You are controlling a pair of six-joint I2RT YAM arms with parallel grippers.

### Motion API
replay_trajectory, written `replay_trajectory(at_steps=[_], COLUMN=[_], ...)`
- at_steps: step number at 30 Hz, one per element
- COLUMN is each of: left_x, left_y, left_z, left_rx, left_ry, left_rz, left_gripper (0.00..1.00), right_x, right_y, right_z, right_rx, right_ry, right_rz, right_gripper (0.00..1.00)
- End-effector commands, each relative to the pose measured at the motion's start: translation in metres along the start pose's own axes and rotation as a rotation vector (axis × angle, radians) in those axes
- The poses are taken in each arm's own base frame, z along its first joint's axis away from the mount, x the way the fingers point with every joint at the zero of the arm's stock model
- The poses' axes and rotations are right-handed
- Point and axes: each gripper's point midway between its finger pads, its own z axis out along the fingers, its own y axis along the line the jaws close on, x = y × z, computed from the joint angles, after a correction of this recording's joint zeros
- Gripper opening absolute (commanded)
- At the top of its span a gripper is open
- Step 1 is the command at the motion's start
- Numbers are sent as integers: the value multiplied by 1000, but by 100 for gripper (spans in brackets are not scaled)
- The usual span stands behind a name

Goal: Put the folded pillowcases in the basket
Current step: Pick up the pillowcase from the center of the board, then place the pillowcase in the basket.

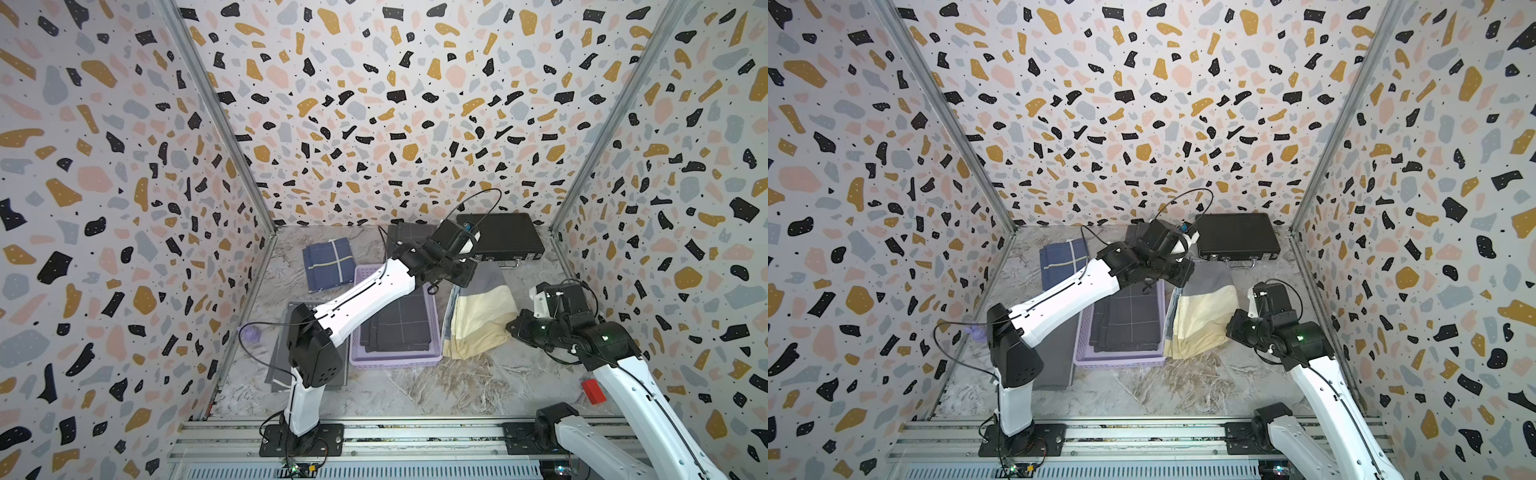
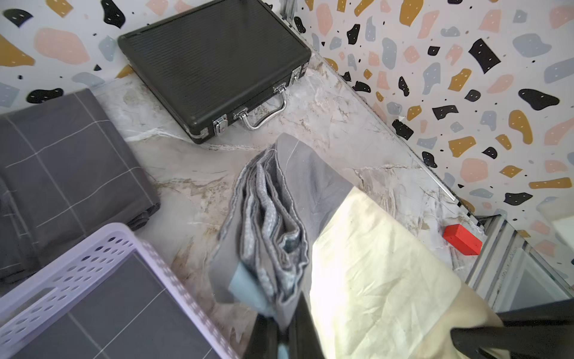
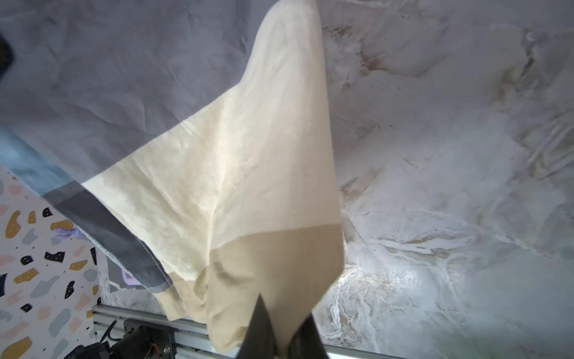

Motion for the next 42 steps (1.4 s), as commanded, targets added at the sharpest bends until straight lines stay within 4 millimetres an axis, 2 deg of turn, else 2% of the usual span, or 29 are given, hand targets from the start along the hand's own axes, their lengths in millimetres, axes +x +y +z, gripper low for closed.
replay_trajectory(at_steps=[1,6,10,14,17,24,32,40,42], left_x=[12,28,41,54,69,101,127,140,144], left_y=[41,106,152,189,213,240,257,273,276], left_z=[-11,-37,-60,-68,-61,-32,2,-1,0], left_rx=[-101,-172,-241,-271,-296,-341,-358,-455,-465], left_ry=[20,38,45,64,96,190,252,268,281], left_rz=[-13,-93,-144,-194,-237,-276,-296,-281,-290], left_gripper=[0,0,0,0,0,0,0,0,0], right_x=[4,13,25,33,37,57,70,78,77], right_y=[24,72,116,141,143,135,122,104,100], right_z=[0,24,53,84,107,147,172,185,183], right_rx=[-58,-106,-116,-112,-100,-75,-30,33,51], right_ry=[25,53,95,133,159,239,268,291,289], right_rz=[6,-113,-243,-298,-300,-303,-314,-312,-304], right_gripper=[0,0,0,0,0,0,0,0,30])
